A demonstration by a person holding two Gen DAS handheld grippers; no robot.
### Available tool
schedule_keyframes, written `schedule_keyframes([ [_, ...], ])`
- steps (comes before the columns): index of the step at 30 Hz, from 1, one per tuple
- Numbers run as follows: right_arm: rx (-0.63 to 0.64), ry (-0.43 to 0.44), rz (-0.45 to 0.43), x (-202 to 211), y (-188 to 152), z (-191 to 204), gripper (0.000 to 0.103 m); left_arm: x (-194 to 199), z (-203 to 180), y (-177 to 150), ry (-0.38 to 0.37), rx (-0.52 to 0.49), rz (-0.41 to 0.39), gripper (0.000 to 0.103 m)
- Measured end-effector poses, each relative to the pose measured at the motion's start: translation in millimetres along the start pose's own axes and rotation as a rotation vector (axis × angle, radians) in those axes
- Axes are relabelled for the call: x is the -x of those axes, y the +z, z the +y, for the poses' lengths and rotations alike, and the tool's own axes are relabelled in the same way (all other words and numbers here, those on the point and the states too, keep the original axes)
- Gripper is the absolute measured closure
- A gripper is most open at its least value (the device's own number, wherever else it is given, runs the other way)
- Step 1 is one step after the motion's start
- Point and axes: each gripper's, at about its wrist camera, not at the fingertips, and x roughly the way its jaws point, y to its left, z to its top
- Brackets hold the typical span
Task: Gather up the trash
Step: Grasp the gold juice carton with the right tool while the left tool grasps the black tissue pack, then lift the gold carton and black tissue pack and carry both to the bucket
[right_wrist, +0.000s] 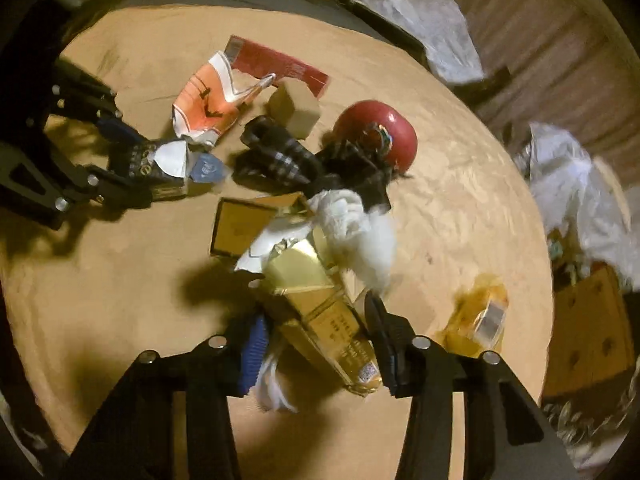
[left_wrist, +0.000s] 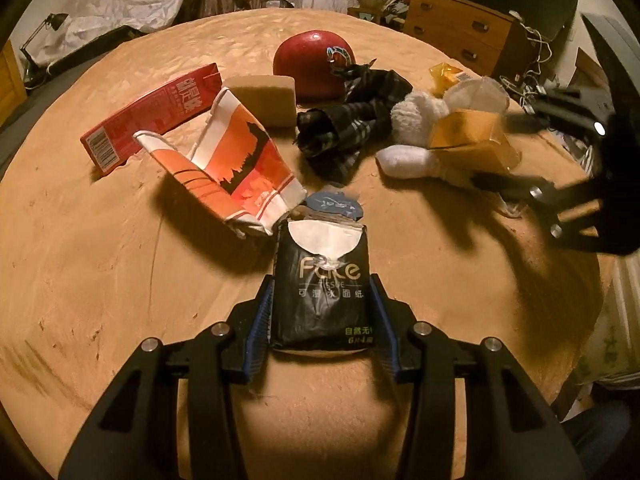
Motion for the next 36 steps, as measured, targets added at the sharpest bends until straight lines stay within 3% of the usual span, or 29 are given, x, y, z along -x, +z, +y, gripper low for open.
schedule_keyframes([
  [2, -0.075, 0.027, -0.017, 10.7, -5.0, 2.5, 0.064, 3.7, 2.7, -4.2, -0.001, 0.002, -0.007, 0.059],
  [7, -0.46, 0.213, -0.123, 61.0, -44.7, -7.4, 0.067, 12.4, 5.0, -17.1, 0.003, 0.02, -0.039, 0.059],
  [10, -0.622, 0.234, -0.175, 71.9, -67.2, -7.0, 0.067, 17.6, 4.3, -24.5, 0.012, 0.029, -0.062, 0.059],
  [12, -0.671, 0.196, -0.198, 79.5, -77.7, -0.9, 0.067, 23.2, 3.1, -28.8, 0.017, 0.033, -0.075, 0.06],
  [16, -0.717, 0.13, -0.226, 86.6, -80.0, 15.3, 0.068, 28.8, -1.9, -34.7, 0.033, 0.037, -0.086, 0.06],
  [20, -0.673, 0.082, -0.105, 63.4, -71.5, 28.1, 0.067, 28.0, -7.5, -31.5, 0.04, 0.039, -0.07, 0.06],
  [27, -0.638, 0.096, -0.012, 39.6, -69.6, 28.1, 0.066, 25.0, -11.9, -28.5, 0.049, 0.026, -0.049, 0.055],
  [36, -0.673, 0.067, -0.052, 43.4, -75.4, 29.4, 0.069, 28.3, -13.3, -29.0, 0.09, 0.048, -0.076, 0.06],
])
